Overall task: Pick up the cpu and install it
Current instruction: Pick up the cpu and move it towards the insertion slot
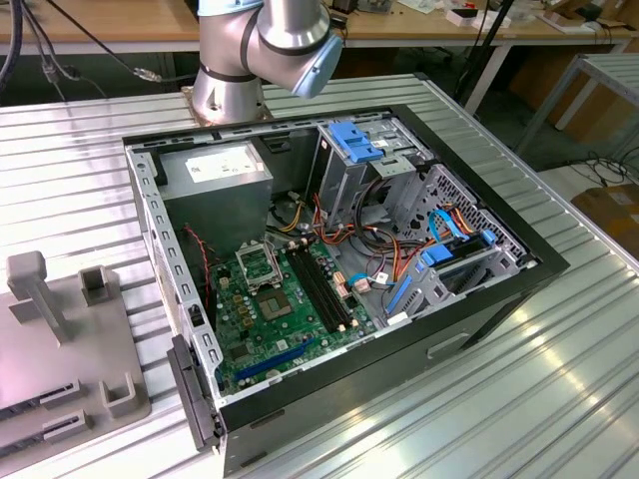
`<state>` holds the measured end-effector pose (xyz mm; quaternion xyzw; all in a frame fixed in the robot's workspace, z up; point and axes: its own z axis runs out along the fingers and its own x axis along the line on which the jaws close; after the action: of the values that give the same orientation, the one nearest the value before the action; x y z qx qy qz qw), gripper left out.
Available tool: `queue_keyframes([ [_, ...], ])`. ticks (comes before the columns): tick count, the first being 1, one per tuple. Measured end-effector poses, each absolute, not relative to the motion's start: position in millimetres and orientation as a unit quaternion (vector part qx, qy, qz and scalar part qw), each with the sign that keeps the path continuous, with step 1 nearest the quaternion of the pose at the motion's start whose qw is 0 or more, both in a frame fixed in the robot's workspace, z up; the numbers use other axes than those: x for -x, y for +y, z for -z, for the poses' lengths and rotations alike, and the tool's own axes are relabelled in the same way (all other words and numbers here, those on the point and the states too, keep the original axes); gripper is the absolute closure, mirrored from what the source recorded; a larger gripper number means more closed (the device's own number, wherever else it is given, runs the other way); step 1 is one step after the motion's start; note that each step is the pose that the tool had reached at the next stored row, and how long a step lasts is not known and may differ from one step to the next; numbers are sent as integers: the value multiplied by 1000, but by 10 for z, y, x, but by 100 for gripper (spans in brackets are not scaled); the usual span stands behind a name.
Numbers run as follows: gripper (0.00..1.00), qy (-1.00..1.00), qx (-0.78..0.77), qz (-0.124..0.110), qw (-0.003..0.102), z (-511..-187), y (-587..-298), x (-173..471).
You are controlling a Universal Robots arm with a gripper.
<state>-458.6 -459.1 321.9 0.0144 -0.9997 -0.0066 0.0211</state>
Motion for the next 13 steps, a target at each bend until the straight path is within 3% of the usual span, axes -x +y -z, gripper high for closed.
queue_keyframes([
  [13, 54, -1000, -14, 1, 21, -3458, -4591, 4586],
])
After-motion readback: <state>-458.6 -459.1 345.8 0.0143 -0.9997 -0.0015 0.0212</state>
